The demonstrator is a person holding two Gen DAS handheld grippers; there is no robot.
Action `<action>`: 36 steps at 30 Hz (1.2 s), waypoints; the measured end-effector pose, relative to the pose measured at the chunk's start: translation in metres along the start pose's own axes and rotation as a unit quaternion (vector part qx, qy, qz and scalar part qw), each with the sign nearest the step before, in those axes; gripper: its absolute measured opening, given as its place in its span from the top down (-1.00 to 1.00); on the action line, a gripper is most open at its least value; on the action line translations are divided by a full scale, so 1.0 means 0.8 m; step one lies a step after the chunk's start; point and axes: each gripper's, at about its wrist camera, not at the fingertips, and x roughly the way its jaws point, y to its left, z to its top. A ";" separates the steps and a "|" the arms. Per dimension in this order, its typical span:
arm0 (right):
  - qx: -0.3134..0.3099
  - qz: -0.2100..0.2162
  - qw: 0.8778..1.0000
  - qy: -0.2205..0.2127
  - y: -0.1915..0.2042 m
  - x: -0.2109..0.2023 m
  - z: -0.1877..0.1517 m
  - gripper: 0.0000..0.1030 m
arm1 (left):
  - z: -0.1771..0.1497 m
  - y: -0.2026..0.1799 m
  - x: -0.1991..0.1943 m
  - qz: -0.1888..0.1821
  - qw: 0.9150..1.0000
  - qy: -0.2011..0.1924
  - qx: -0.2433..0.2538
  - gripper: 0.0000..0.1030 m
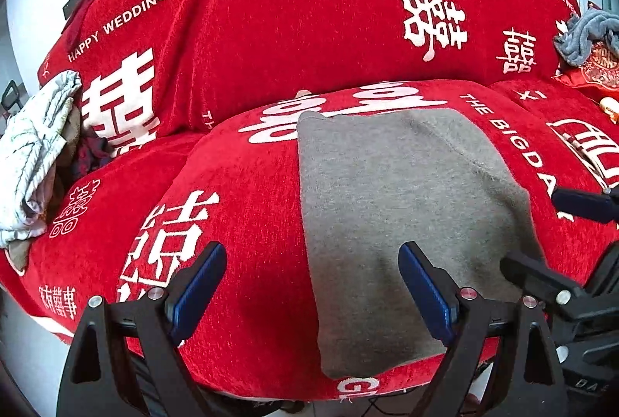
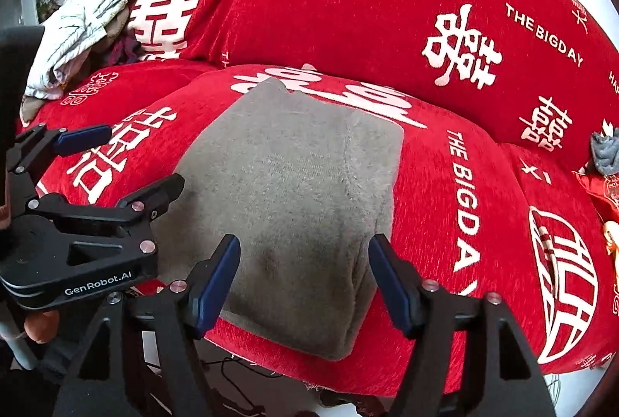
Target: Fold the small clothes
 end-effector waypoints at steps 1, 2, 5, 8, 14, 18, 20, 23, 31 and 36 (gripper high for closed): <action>0.000 -0.003 1.000 0.001 0.001 0.000 -0.001 -0.40 | 0.001 0.000 -0.001 -0.001 1.000 -0.001 0.000 -0.77; 0.001 -0.005 1.000 0.001 0.002 0.000 -0.001 -0.40 | 0.000 -0.001 -0.002 -0.002 1.000 -0.001 0.000 -0.77; 0.004 -0.008 1.000 0.001 0.004 -0.002 -0.002 -0.40 | 0.001 -0.002 -0.002 -0.005 1.000 0.004 -0.003 -0.77; 0.006 -0.008 1.000 0.000 0.005 -0.004 -0.004 -0.40 | -0.001 -0.007 -0.004 0.013 1.000 0.000 0.005 -0.77; 0.006 -0.016 1.000 0.001 0.008 -0.009 -0.005 -0.40 | -0.005 -0.006 -0.012 0.024 1.000 -0.014 0.001 -0.77; 0.005 -0.016 1.000 0.001 0.011 -0.012 -0.007 -0.40 | -0.009 -0.005 -0.006 0.013 1.000 0.013 0.000 -0.77; 0.005 -0.018 1.000 0.001 0.012 -0.014 -0.008 -0.40 | -0.011 -0.005 -0.007 0.019 1.000 0.009 0.002 -0.77; 0.003 -0.019 1.000 0.002 0.014 -0.015 -0.009 -0.40 | -0.011 -0.005 -0.010 0.026 1.000 0.005 0.001 -0.77; -0.001 -0.023 1.000 -0.002 0.018 -0.024 -0.012 -0.40 | -0.010 -0.006 -0.022 0.026 1.000 -0.012 0.003 -0.77; -0.003 -0.025 1.000 -0.005 0.018 -0.028 -0.011 -0.40 | -0.011 -0.004 -0.024 0.023 1.000 -0.011 0.002 -0.77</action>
